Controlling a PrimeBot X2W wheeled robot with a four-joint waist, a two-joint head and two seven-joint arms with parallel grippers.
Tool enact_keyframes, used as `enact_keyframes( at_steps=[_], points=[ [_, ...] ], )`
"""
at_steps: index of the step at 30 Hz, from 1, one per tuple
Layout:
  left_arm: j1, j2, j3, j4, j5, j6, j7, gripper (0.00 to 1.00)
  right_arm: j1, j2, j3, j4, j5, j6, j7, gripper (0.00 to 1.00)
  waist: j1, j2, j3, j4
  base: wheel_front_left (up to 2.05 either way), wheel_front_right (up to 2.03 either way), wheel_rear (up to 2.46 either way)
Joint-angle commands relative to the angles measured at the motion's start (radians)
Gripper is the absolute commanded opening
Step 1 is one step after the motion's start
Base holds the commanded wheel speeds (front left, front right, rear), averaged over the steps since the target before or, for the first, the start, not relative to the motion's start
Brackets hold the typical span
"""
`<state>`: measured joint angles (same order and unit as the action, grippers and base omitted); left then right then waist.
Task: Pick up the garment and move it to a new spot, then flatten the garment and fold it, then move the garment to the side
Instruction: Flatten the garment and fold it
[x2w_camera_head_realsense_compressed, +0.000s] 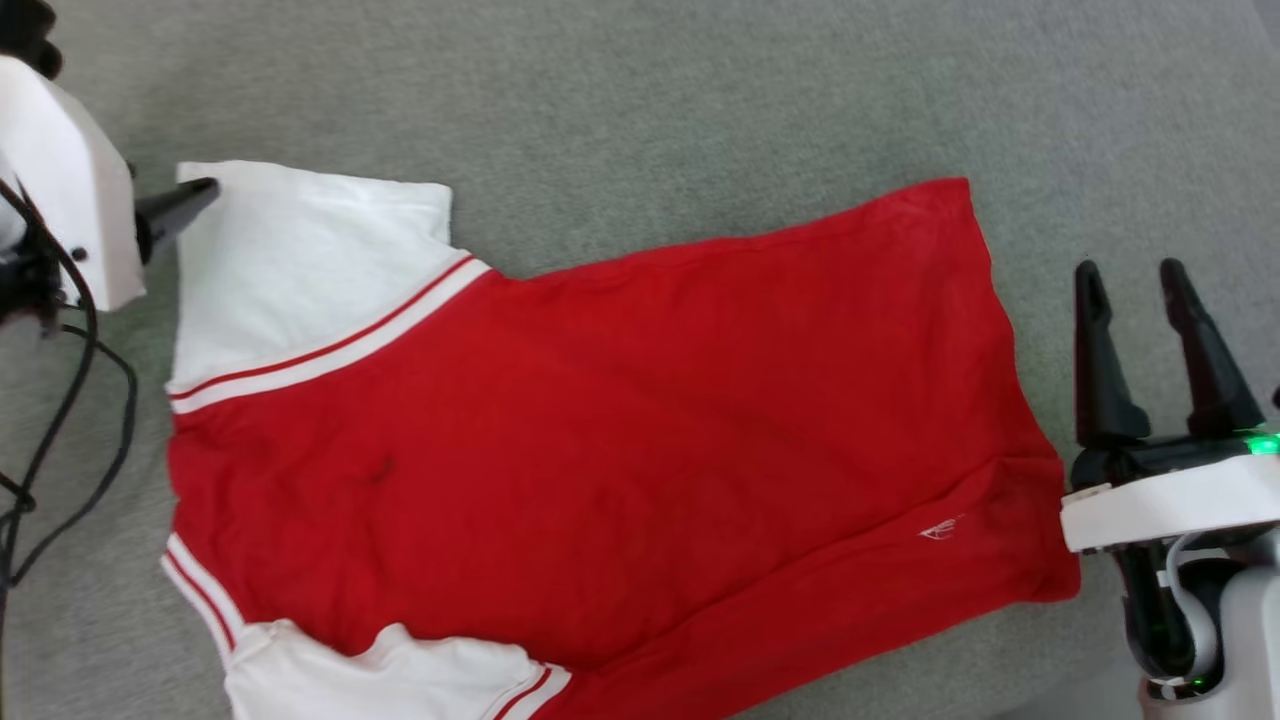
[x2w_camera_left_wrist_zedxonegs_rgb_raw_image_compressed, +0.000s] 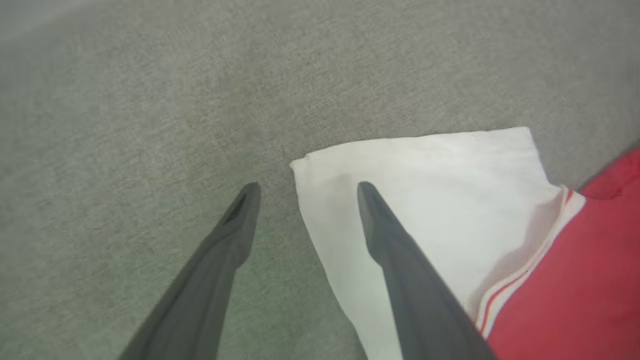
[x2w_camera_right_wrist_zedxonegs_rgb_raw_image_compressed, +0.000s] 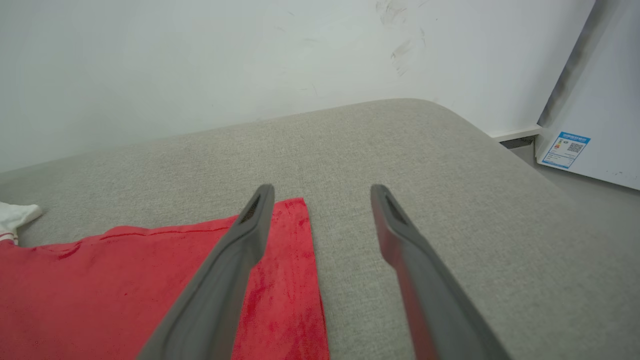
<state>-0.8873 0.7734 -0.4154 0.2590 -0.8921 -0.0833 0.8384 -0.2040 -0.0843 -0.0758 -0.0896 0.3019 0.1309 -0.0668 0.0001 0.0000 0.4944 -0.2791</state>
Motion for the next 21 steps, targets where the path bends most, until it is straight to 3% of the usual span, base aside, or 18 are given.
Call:
enact_keyframes(
  at_steps=[1, 9, 10, 11, 21],
  points=[
    [-0.021, 0.011, -0.004, 0.01, -0.001, 0.01, 0.028, 1.0, -0.011, 0.01, 0.009, 0.009, 0.004, 0.0, -0.009, 1.0, -0.0001, 0.0, 0.032, -0.032, 0.0, 0.0, 0.0],
    [-0.021, 0.008, -0.061, 0.046, 0.016, 0.04, 0.132, 1.0, -0.025, 0.016, 0.024, 0.042, 0.002, 0.0, -0.032, 1.0, -0.0001, 0.0, 0.06, -0.052, 0.0, 0.0, 0.0],
    [-0.008, 0.002, -0.069, 0.051, 0.007, 0.036, 0.146, 0.66, -0.025, 0.016, 0.022, 0.044, 0.001, 0.0, -0.031, 1.0, -0.0001, 0.0, 0.059, -0.052, 0.0, 0.0, 0.0],
    [0.005, -0.005, -0.075, 0.051, -0.002, 0.031, 0.157, 0.0, -0.025, 0.016, 0.019, 0.046, -0.001, 0.0, -0.03, 1.0, -0.0001, 0.0, 0.058, -0.051, 0.0, 0.0, 0.0],
    [0.004, -0.046, -0.055, 0.042, 0.05, 0.0, -0.071, 0.0, -0.025, -0.009, -0.012, 0.038, -0.022, 0.0, 0.018, 1.0, -0.0001, 0.0, -0.011, 0.012, 0.0, 0.0, 0.0]
  ],
)
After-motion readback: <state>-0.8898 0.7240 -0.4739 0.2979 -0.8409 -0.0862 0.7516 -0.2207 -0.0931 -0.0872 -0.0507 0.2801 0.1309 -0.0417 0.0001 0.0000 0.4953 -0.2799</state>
